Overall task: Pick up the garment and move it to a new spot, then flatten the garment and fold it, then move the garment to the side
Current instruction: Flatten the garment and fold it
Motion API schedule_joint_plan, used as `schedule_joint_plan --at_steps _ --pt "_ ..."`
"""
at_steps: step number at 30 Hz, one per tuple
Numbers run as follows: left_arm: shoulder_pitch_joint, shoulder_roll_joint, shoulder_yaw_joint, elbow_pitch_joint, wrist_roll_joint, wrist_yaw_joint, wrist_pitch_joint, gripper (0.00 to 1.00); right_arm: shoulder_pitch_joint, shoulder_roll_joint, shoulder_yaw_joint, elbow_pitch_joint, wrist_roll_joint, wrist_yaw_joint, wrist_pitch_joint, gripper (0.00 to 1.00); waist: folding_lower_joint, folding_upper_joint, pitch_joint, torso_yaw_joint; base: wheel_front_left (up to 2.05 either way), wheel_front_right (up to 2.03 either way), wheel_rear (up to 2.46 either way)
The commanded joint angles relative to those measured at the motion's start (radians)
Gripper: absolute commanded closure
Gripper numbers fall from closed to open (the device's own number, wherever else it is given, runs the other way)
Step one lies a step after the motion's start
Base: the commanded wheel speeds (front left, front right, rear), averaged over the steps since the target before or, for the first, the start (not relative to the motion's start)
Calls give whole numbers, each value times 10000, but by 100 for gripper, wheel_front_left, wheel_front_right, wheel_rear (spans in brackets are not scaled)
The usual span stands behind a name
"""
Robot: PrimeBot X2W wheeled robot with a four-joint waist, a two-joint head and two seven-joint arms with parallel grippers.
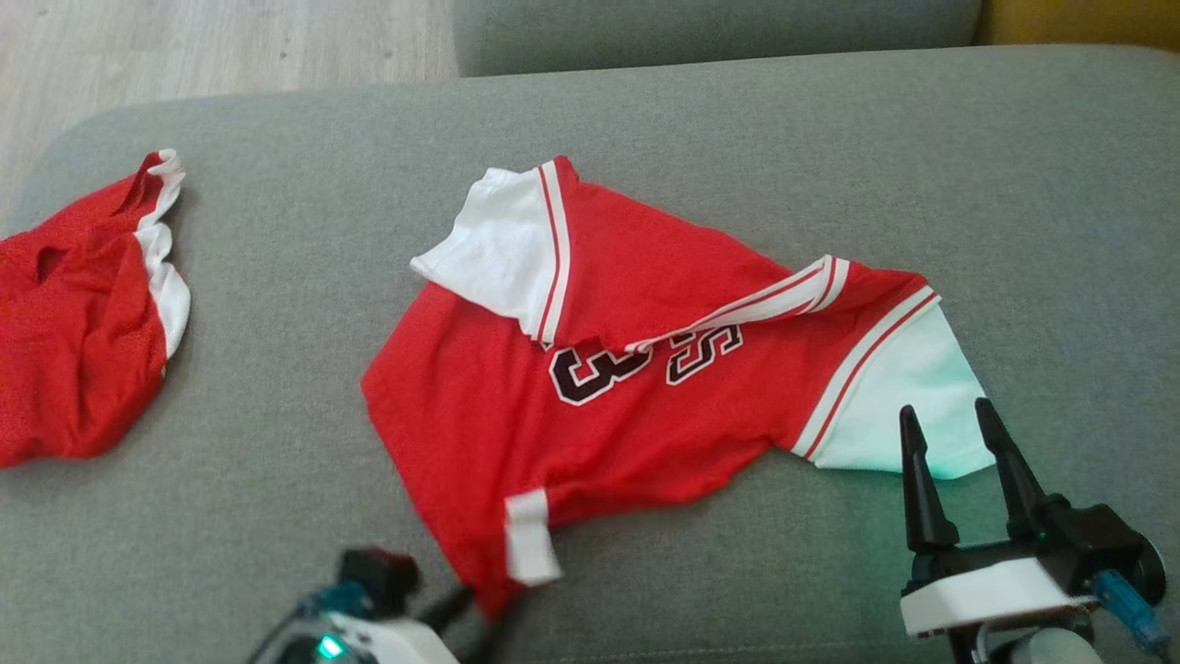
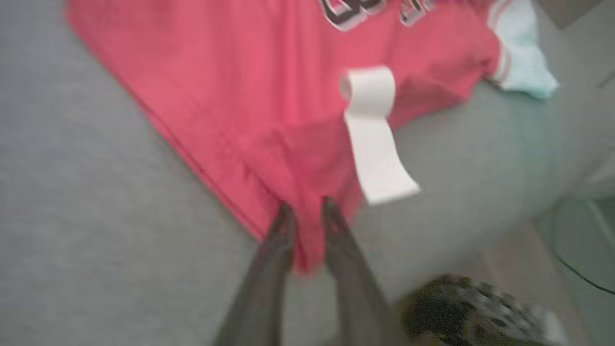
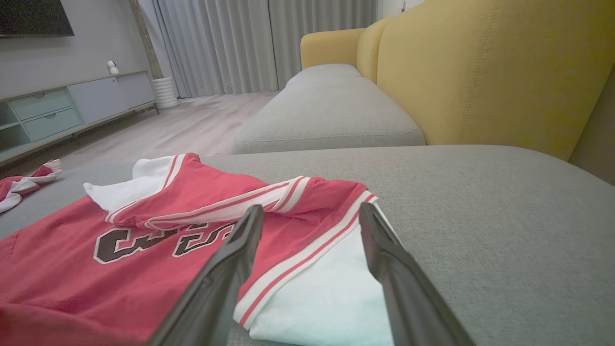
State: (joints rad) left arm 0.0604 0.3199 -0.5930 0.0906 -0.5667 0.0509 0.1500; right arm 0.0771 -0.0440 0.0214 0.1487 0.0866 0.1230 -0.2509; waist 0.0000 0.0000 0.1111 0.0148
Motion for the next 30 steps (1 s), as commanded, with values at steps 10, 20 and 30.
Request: schedule_joint_plan --at_steps 10,20,30 --pt "-290 194 813 -2411 -359 540 661 0 94 -62 332 -217 -47 77 -109 0 0 0 -163 -278 0 0 0" --pt "-1739 322 1201 -1131 701 1834 1406 0 -56 -62 409 -195 1 77 -109 0 0 0 7 -728 0 0 0" --pt "-2855 -403 960 2101 569 1629 1620 95 -132 -62 464 -169 172 77 -109 0 0 0 238 -1225 0 0 0"
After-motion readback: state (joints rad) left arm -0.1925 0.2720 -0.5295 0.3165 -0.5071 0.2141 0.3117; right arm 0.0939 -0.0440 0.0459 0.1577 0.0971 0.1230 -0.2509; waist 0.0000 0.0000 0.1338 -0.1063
